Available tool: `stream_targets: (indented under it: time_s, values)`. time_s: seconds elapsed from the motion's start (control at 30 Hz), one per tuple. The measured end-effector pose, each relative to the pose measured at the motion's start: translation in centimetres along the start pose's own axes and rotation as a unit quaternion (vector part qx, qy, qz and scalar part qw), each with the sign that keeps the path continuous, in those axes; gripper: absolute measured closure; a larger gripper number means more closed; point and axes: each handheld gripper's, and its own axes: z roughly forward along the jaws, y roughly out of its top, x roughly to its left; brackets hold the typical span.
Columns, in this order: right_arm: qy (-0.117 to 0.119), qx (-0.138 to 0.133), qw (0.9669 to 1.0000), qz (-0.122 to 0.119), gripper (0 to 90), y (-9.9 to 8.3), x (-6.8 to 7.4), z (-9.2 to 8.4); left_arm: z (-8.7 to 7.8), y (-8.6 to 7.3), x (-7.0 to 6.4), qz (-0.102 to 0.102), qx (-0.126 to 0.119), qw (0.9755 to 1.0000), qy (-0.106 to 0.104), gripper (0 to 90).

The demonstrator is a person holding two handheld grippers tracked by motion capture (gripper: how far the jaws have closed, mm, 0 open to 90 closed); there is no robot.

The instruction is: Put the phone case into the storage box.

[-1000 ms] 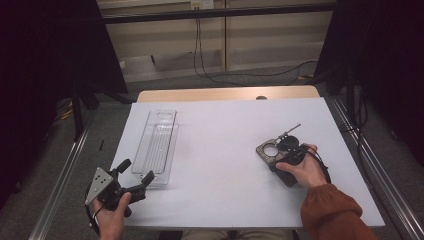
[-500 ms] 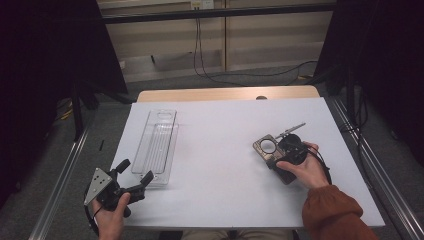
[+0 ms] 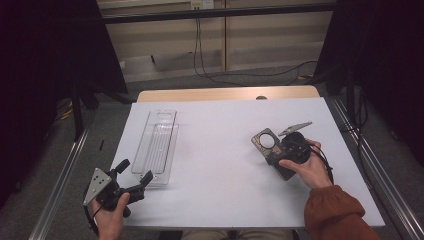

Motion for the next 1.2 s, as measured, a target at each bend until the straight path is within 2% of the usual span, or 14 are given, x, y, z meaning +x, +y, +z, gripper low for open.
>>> stream_targets:
  time_s: [0.03,0.1,0.13,0.23,0.27,0.47,0.67,0.73,0.8,0.93,0.97,1.0,1.13,1.2]
  values:
    - [0.003,-0.01,0.9999,-0.002,12.3,0.0,0.0,0.0,0.0,0.0,0.0,0.0,0.0,1.0,0.0,3.9]
    - [0.003,-0.01,0.9999,-0.001,12.2,0.0,0.0,-0.2,0.0,0.0,0.0,0.002,0.001,1.0,0.0,3.9]
    - [0.003,-0.021,0.9997,-0.01,12.3,0.0,-0.2,-0.2,0.0,0.0,0.1,0.003,0.002,1.0,0.0,3.9]
    - [0.012,-0.034,0.9993,-0.003,12.3,-0.1,-0.1,-0.3,0.0,0.0,0.1,0.005,0.002,1.0,-0.004,3.9]
    - [0.014,-0.047,0.9987,-0.012,12.3,-0.1,-0.2,-0.3,0.0,0.0,0.1,0.004,0.002,1.0,-0.003,3.9]
    - [0.019,-0.072,0.9972,-0.005,12.3,-0.3,-0.2,-0.6,-0.1,0.0,0.2,0.004,0.001,1.0,-0.002,3.9]
    - [0.027,-0.095,0.9951,-0.01,12.2,-0.6,-0.3,-0.6,-0.1,0.0,0.1,0.003,0.0,1.0,-0.001,3.9]
    - [0.032,-0.114,0.9929,-0.015,12.2,-0.8,-0.4,-0.7,-0.1,0.0,0.1,0.002,-0.001,1.0,-0.003,3.9]
    - [0.032,-0.12,0.9921,-0.015,12.2,-0.8,-0.3,-0.8,-0.1,0.0,0.1,0.003,-0.001,1.0,-0.003,3.9]
    - [0.039,-0.152,0.9873,-0.025,12.3,-1.0,-0.3,-1.1,-0.1,0.0,0.0,0.003,-0.002,1.0,-0.003,3.9]
    - [0.039,-0.152,0.9873,-0.025,12.3,-1.0,-0.3,-1.1,-0.1,0.0,0.0,0.003,-0.002,1.0,-0.003,3.9]
    - [0.039,-0.163,0.9854,-0.027,12.2,-1.1,-0.4,-1.0,-0.1,0.1,0.1,0.003,-0.001,1.0,-0.004,3.9]
    - [0.04,-0.177,0.9831,-0.028,12.2,-1.2,-0.4,-1.1,-0.1,0.1,0.1,0.005,-0.001,1.0,-0.003,3.9]
    - [0.041,-0.186,0.9809,-0.037,12.2,-1.4,-0.3,-1.2,-0.1,0.0,0.1,0.005,0.001,1.0,-0.002,3.9]
